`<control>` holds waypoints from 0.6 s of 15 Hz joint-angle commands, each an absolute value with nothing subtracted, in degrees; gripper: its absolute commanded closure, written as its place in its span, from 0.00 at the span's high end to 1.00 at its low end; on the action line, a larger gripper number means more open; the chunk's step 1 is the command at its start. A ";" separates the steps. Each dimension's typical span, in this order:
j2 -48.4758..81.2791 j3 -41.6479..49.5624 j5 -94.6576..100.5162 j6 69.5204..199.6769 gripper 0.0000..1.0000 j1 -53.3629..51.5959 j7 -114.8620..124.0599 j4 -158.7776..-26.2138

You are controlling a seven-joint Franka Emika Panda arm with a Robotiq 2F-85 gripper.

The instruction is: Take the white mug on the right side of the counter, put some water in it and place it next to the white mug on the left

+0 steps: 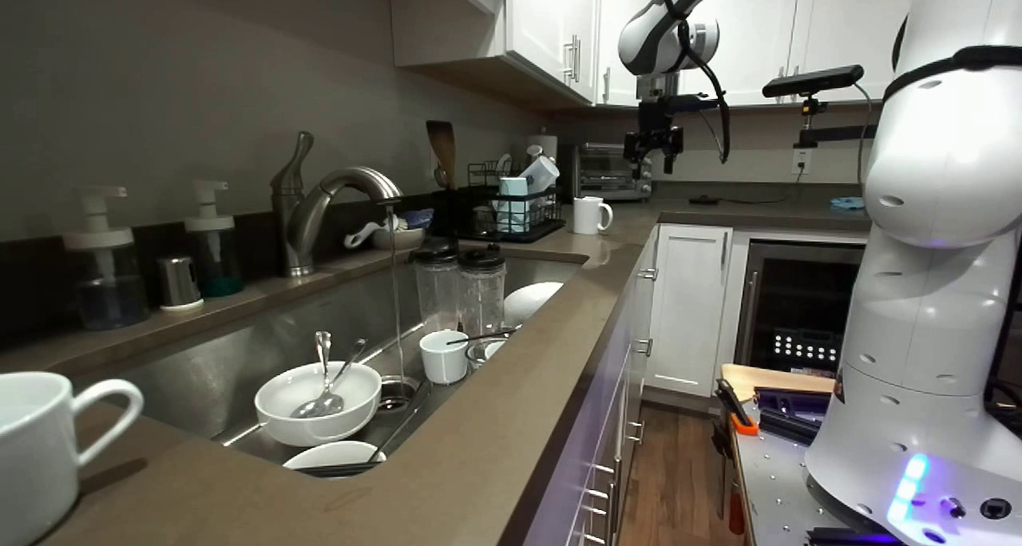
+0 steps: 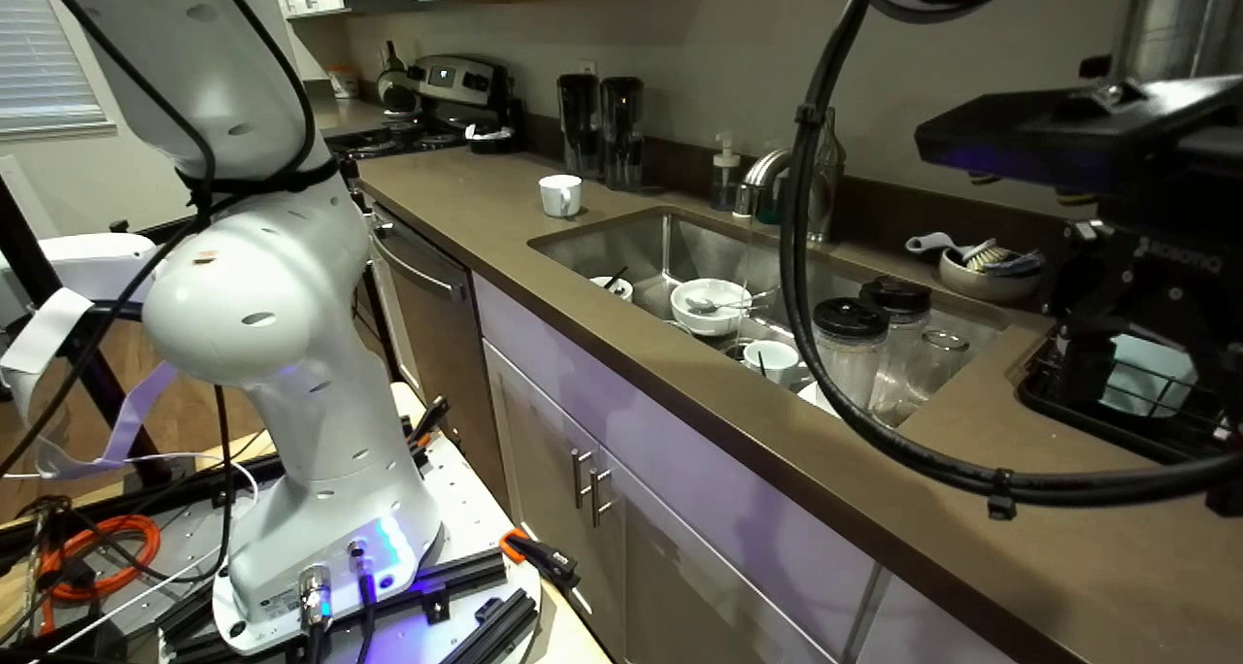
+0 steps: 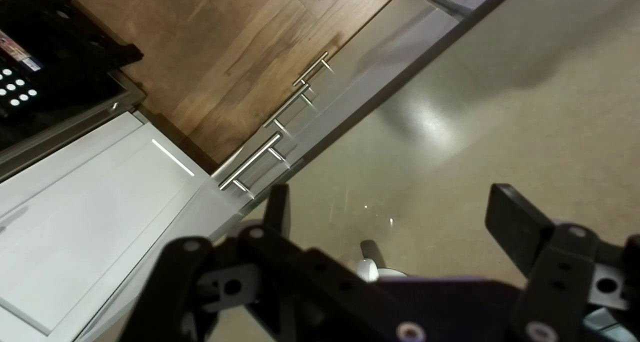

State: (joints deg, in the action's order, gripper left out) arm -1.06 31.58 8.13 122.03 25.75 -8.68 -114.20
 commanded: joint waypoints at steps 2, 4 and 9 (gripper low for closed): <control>4.12 32.50 2.73 123.24 1.00 28.65 -15.62 -111.18; 6.31 32.73 0.22 123.50 1.00 29.70 -19.71 -109.35; 10.04 31.18 -5.49 123.17 1.00 32.61 -31.37 -104.08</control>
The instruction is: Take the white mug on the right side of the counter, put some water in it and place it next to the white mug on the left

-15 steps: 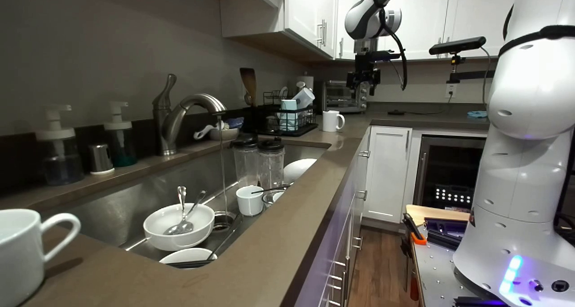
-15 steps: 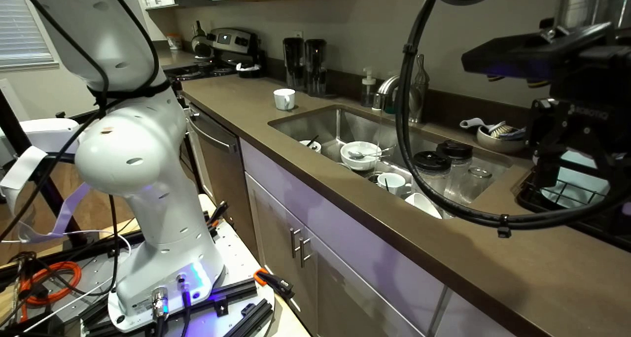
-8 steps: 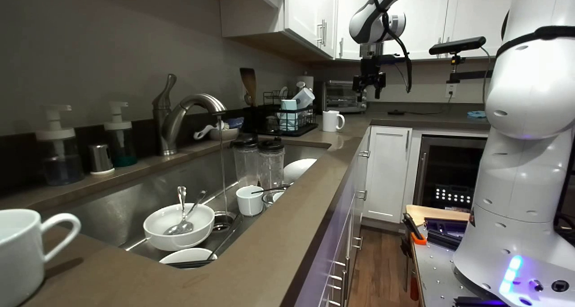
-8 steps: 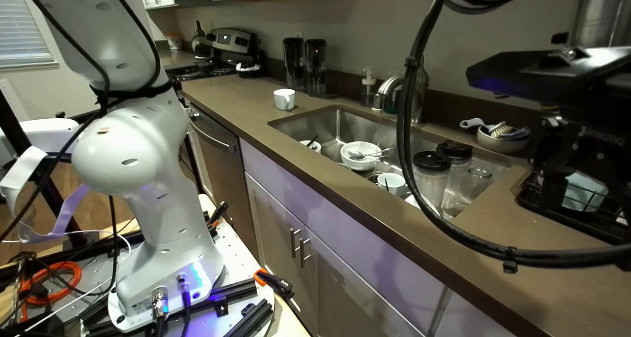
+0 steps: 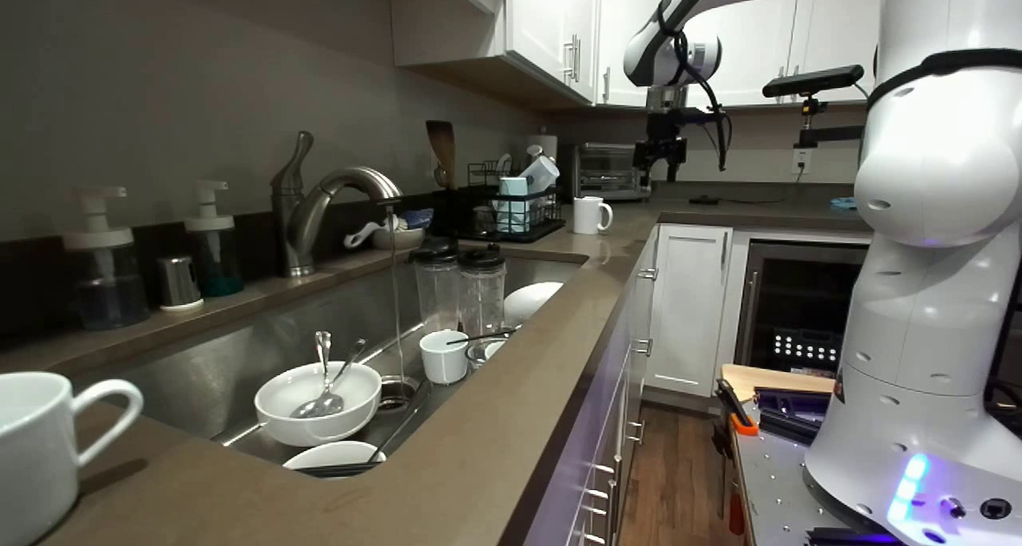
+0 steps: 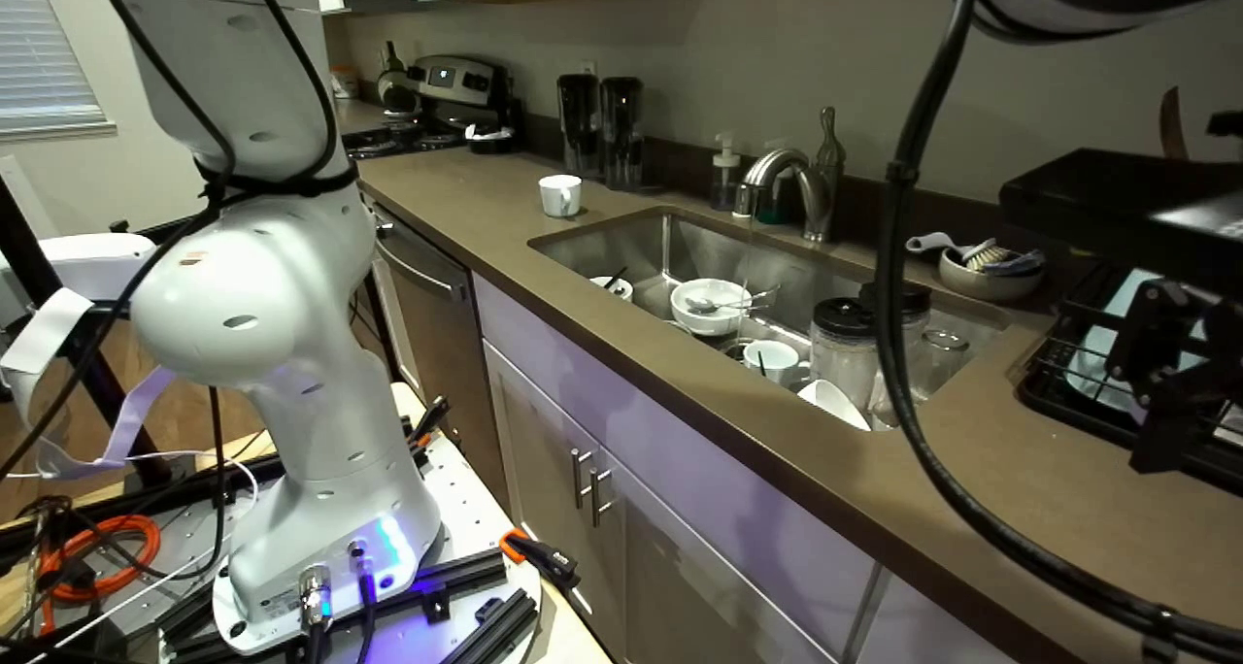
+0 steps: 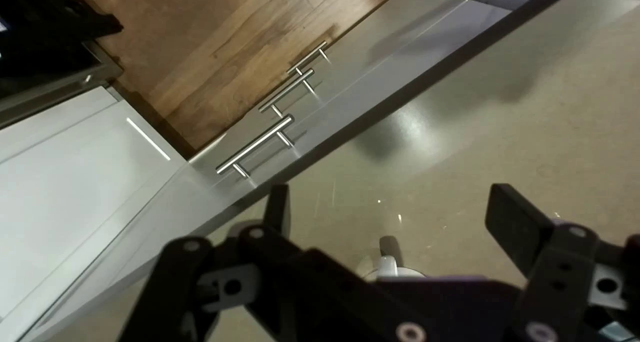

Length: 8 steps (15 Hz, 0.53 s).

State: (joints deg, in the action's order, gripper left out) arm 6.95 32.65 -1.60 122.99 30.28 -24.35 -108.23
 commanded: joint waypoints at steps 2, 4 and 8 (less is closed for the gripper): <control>11.22 29.97 -7.84 122.64 1.00 33.86 -34.57 -102.04; 12.39 28.38 -10.26 121.80 1.00 35.25 -37.21 -100.22; 15.13 25.34 -13.34 119.09 1.00 37.52 -39.12 -97.05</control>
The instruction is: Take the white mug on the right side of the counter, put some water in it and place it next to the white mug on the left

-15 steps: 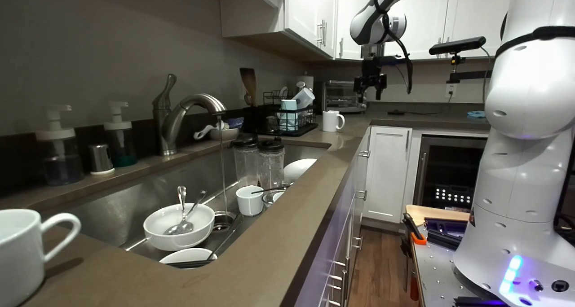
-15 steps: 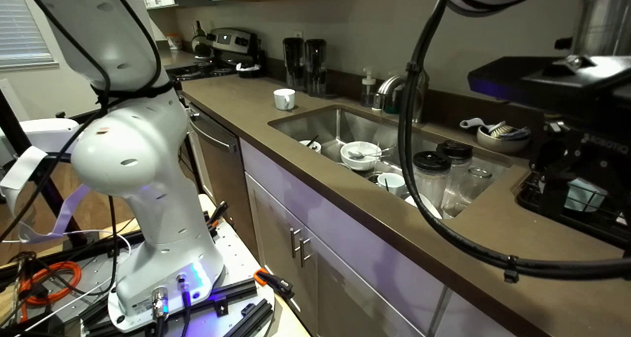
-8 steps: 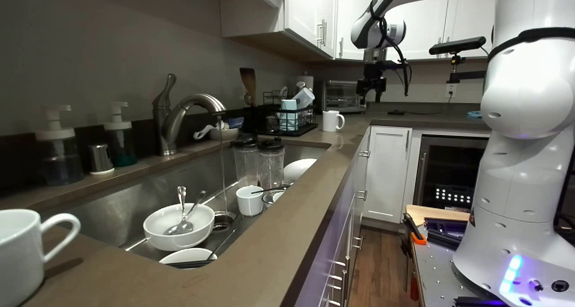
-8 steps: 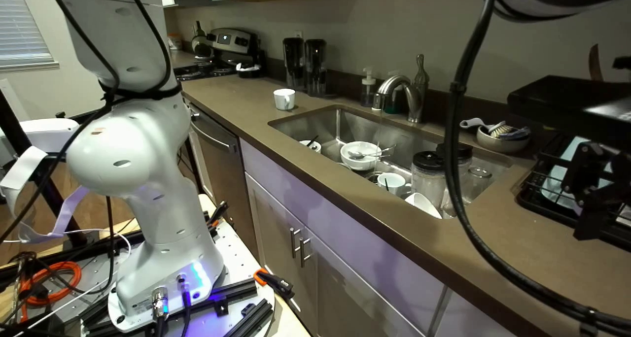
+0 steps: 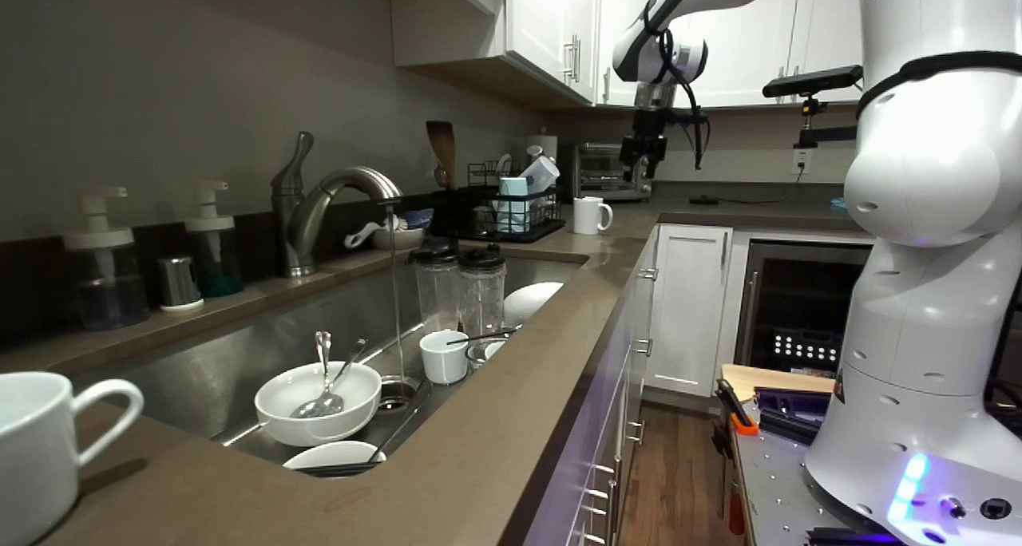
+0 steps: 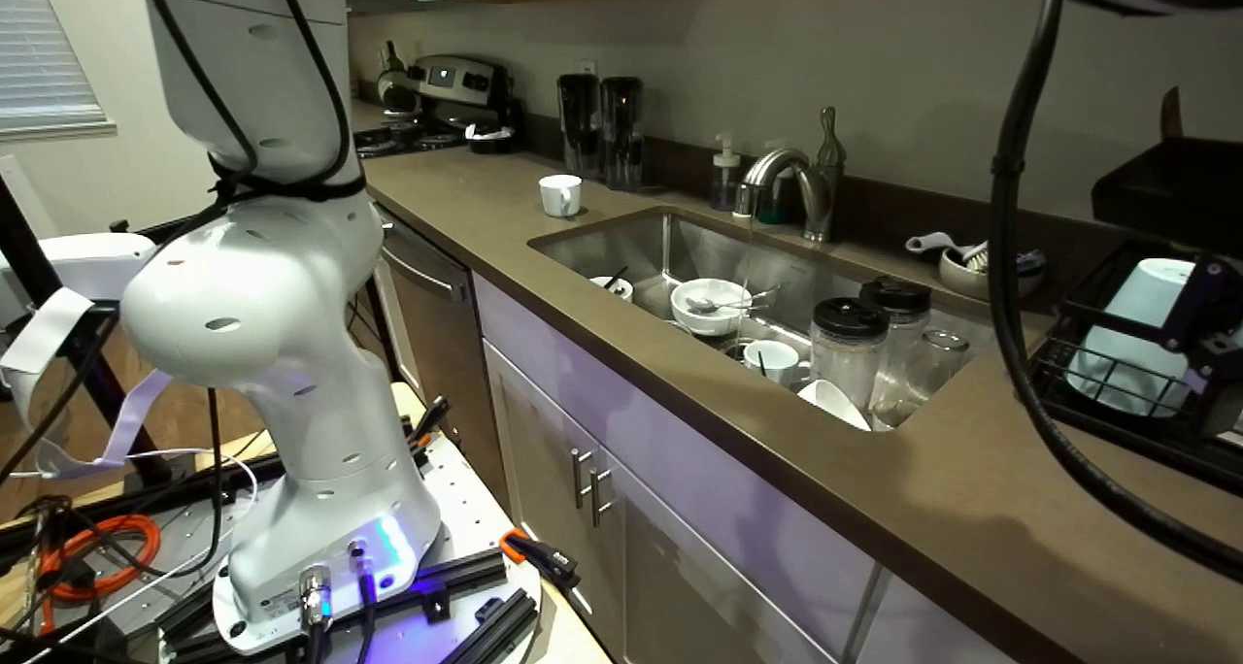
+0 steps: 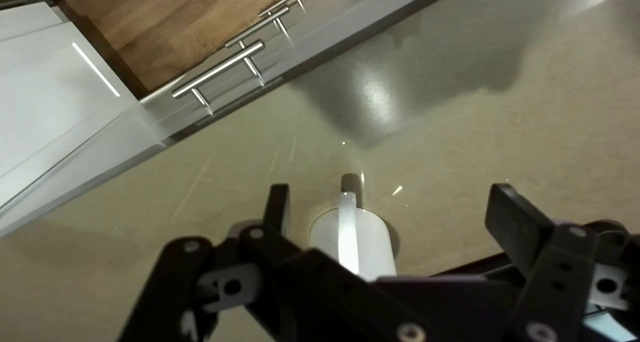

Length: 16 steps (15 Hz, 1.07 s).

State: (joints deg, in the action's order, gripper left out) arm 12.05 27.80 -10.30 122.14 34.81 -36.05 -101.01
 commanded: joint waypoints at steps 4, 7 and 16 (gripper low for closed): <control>18.06 23.05 -12.75 116.76 1.00 39.14 -38.08 -94.36; 19.86 21.84 -11.80 117.00 1.00 40.22 -37.37 -92.95; 21.83 18.74 -10.93 118.21 1.00 43.07 -36.15 -91.19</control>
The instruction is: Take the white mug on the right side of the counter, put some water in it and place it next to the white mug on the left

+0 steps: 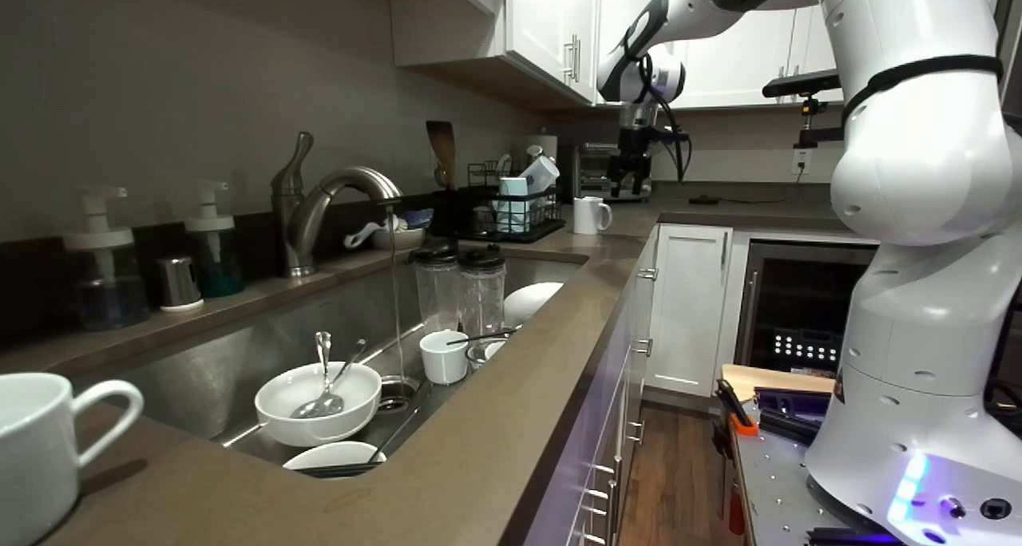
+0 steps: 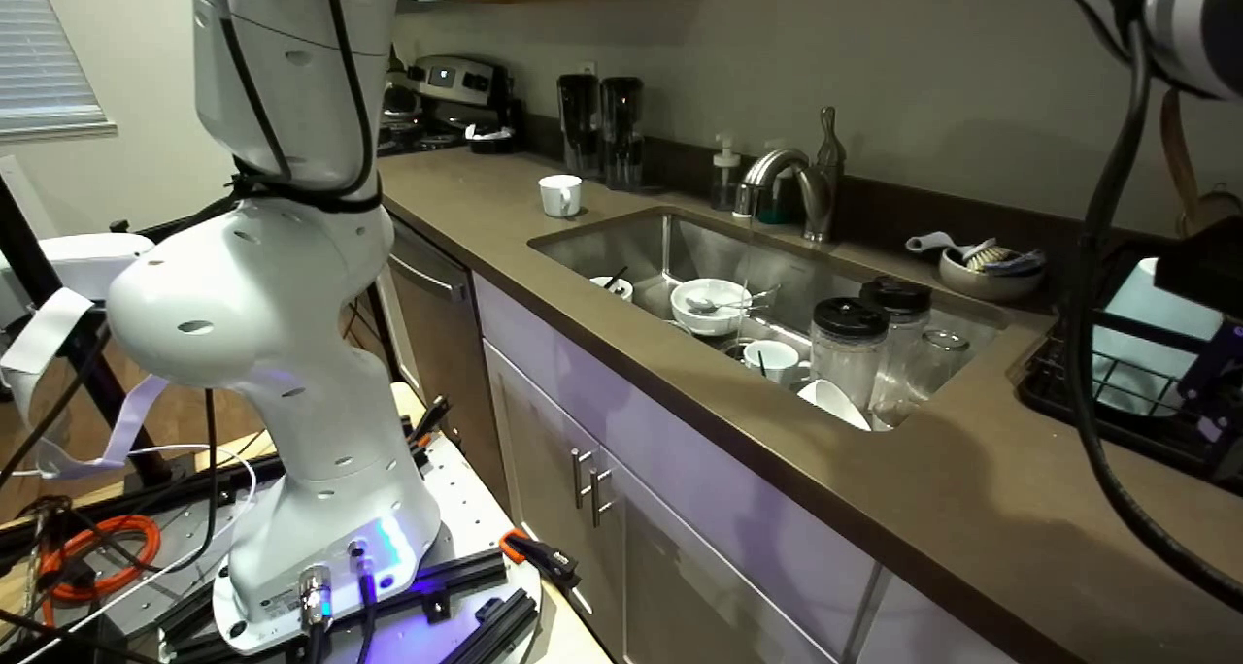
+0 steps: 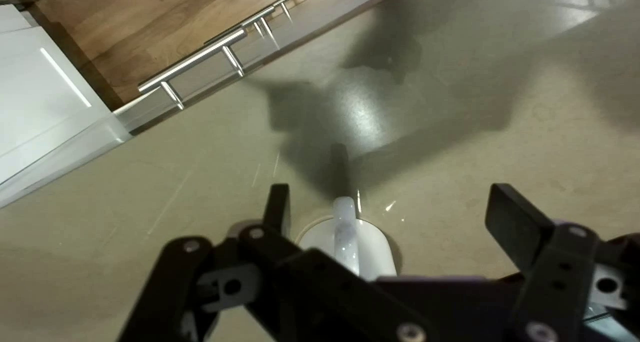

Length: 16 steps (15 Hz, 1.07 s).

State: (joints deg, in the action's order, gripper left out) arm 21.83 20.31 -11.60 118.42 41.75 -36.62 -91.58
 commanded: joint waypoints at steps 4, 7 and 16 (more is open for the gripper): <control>22.65 18.45 -10.87 118.19 1.00 43.47 -36.11 -90.12; 22.66 18.44 -10.87 118.19 1.00 43.47 -36.11 -90.10; 27.27 17.22 -10.61 121.71 1.00 44.14 -34.38 -86.51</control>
